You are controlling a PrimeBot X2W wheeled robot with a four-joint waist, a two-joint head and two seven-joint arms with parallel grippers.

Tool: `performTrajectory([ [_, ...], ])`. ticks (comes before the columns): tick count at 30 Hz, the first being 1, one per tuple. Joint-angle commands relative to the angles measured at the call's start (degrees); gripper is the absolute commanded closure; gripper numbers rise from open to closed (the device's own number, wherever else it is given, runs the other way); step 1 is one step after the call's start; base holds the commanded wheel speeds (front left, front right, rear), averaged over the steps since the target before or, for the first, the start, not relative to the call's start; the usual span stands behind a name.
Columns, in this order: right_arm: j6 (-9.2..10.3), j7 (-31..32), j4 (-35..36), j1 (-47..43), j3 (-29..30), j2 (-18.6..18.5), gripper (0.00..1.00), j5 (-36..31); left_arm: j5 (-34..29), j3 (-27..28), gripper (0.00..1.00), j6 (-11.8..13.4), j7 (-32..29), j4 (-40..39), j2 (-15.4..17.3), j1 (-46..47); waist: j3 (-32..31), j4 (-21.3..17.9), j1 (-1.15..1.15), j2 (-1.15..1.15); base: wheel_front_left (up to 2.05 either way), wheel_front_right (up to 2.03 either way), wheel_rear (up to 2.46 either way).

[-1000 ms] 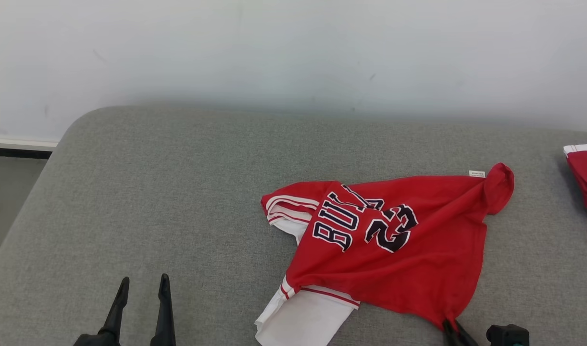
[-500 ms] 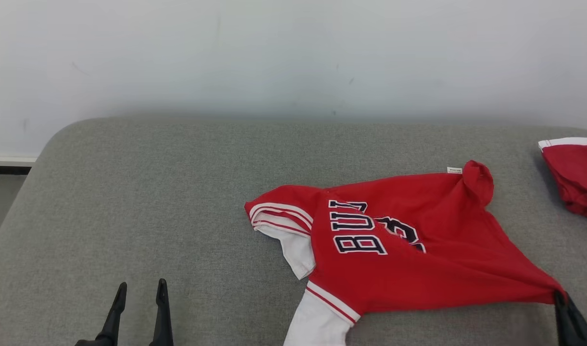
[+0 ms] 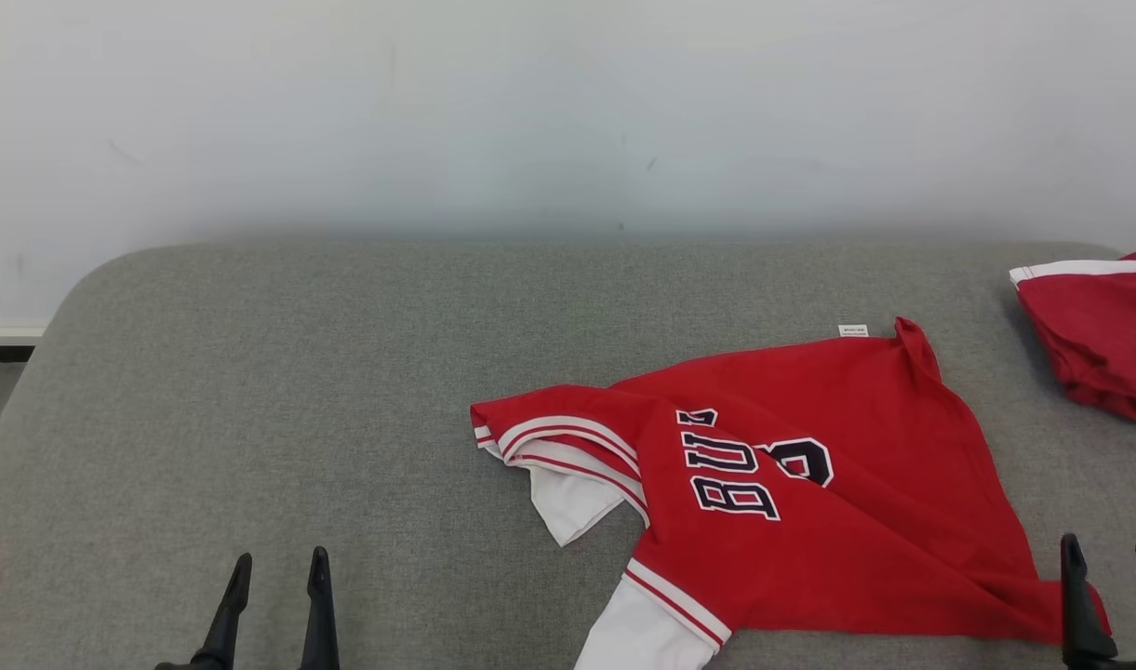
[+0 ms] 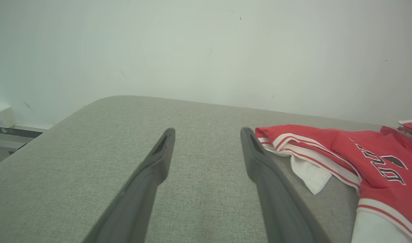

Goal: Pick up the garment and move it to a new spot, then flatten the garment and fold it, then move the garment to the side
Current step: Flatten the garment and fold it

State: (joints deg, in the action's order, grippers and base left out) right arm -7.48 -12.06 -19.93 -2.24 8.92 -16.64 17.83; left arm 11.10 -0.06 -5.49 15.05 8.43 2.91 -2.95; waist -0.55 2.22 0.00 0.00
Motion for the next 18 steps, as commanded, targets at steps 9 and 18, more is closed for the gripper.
performTrajectory([
  [9,-0.05,-2.91,12.90,-2.69,-2.84,5.12,0.00,-2.26,0.35,-0.64,0.00,-0.02,0.17,0.48,-0.02,-0.39,-0.29,-1.30,0.00,0.00,0.00,0.00,0.00],
  [18,-0.05,-3.10,11.81,-1.81,-6.18,6.20,0.00,-1.77,0.09,-10.16,0.00,-1.59,0.17,7.10,-0.02,1.52,0.77,-2.62,0.00,0.00,0.00,0.00,0.00],
])
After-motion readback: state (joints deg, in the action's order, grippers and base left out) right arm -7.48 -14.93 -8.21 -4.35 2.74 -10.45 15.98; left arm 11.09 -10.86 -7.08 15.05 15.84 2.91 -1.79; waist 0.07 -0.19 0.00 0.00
